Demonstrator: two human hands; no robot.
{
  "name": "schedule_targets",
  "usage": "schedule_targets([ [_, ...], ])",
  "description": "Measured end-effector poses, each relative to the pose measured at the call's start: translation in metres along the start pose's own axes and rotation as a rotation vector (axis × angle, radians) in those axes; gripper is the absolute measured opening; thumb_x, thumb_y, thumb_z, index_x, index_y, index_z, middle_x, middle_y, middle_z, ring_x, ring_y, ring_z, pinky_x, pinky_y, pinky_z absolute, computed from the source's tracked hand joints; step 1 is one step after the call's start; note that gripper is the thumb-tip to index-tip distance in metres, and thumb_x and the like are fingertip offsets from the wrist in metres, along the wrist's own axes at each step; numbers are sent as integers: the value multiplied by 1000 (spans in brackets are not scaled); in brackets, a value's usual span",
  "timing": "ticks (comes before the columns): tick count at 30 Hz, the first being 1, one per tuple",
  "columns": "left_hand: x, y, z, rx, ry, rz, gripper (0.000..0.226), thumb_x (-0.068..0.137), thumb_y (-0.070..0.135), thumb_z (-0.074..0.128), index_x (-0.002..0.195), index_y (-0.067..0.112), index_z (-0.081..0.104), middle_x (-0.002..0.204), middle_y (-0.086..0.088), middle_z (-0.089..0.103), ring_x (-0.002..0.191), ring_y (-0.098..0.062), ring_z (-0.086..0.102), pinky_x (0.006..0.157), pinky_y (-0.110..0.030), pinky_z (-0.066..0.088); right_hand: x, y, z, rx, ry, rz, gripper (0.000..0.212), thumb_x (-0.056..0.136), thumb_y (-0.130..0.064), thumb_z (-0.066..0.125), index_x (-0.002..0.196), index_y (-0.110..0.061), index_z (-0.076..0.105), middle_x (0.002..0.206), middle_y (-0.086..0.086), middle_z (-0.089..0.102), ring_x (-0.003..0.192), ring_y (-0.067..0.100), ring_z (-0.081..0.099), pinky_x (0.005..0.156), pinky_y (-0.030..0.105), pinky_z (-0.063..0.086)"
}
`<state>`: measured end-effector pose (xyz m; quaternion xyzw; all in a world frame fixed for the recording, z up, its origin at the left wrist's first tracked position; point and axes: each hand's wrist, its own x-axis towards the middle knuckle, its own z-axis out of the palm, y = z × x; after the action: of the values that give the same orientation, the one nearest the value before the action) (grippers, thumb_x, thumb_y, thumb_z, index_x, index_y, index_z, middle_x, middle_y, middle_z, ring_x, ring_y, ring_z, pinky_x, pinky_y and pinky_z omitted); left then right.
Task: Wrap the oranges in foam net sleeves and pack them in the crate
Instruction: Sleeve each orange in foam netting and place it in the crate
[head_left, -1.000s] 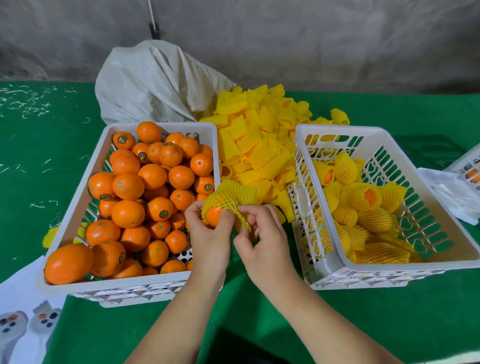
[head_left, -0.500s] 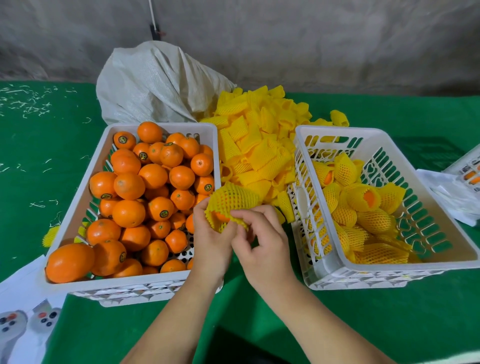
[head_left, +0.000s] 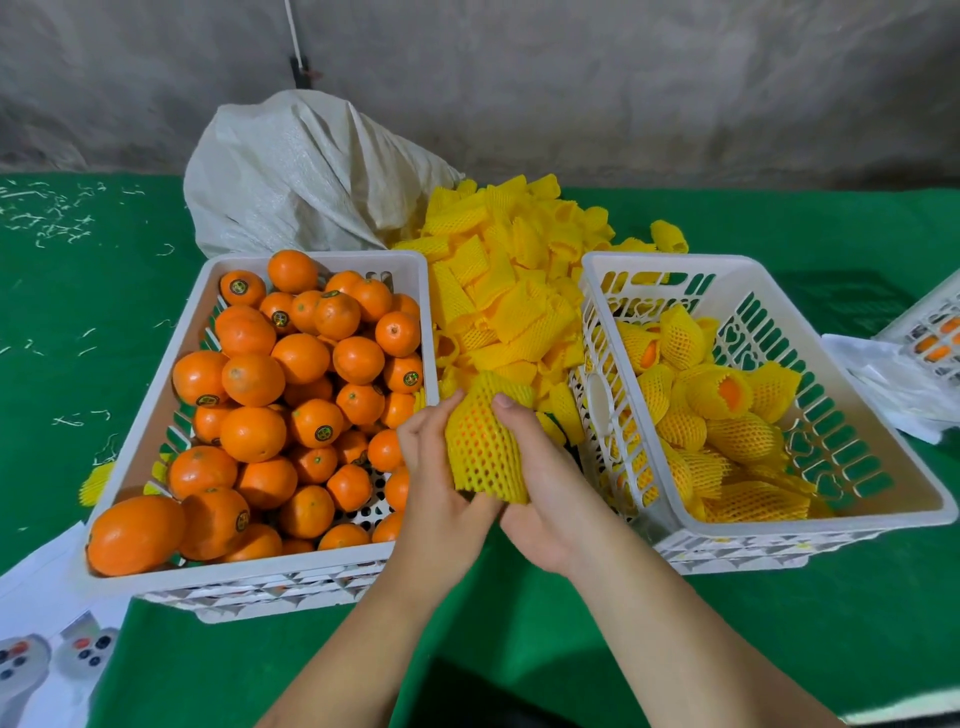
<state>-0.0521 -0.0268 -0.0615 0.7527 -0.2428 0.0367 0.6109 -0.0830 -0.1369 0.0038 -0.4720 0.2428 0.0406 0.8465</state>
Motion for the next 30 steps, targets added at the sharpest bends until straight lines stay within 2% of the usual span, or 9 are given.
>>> schedule_targets([
  [10, 28, -20, -41, 265, -410, -65, 71, 91, 69, 55, 155, 54, 28, 149, 16, 34, 142, -12, 29, 114, -37, 28, 18, -47, -54, -55, 347, -201, 34, 84, -46, 71, 115, -31, 72, 104, 5, 77, 99, 33, 74, 89, 59, 58],
  [12, 53, -48, -68, 519, -394, -265, 64, 94, 78, 44, 151, 50, 37, 151, 5, 41, 141, -28, 35, 114, -49, 32, 18, -63, -80, -232, 572, -355, 32, 89, -51, 66, 118, -37, 69, 99, -9, 70, 102, 16, 64, 88, 56, 51],
  [13, 64, -60, -80, 662, -431, -435, 67, 94, 81, 41, 151, 47, 40, 154, -2, 42, 143, -36, 36, 115, -54, 32, 19, -68, -95, -327, 676, -446, 43, 89, -53, 64, 125, -30, 65, 112, -20, 53, 105, 2, 49, 91, 38, 25],
  [14, 72, -74, -90, 795, -493, -590, 69, 95, 81, 39, 152, 41, 42, 157, -8, 41, 144, -41, 36, 117, -57, 33, 20, -71, -111, -397, 751, -513, 53, 86, -56, 62, 126, -20, 62, 82, -11, 71, 68, -1, 63, 66, 28, 35],
  [15, 75, -87, -98, 917, -586, -694, 68, 98, 77, 39, 152, 37, 43, 160, -10, 40, 145, -44, 36, 119, -57, 33, 23, -71, -128, -476, 823, -565, 57, 84, -59, 61, 120, -16, 61, 73, -14, 52, 63, 3, 35, 66, 31, 33],
  [17, 72, -103, -106, 1096, -814, -748, 58, 100, 70, 38, 149, 40, 45, 164, -8, 36, 147, -42, 32, 121, -53, 32, 34, -63, -158, -716, 954, -525, 61, 89, -58, 62, 136, -20, 52, 124, 11, 64, 100, 20, 58, 84, 42, 49],
  [19, 66, -109, -101, 1175, -976, -731, 68, 95, 74, 43, 155, 44, 36, 168, -5, 24, 151, -40, 22, 122, -49, 28, 45, -48, -169, -975, 968, -282, 95, 92, -70, 55, 164, -27, 9, 171, 11, 9, 155, 33, 15, 122, 55, 21],
  [21, 60, -112, -88, 1266, -1027, -672, 91, 93, 75, 52, 166, 37, 11, 166, -7, 19, 151, -39, 26, 120, -48, 31, 51, -29, -165, -1223, 848, -239, 112, 87, -79, 50, 159, -34, -22, 168, 2, -30, 156, 30, -21, 122, 53, -2],
  [30, 66, -105, -68, 1401, -1145, -538, 57, 112, 27, 38, 164, 20, 15, 166, -13, 22, 150, -41, 30, 121, -51, 34, 53, -14, -154, -1991, 687, -368, 104, 92, -54, 60, 165, -28, -9, 168, 14, -28, 157, 41, -13, 125, 56, 14],
])
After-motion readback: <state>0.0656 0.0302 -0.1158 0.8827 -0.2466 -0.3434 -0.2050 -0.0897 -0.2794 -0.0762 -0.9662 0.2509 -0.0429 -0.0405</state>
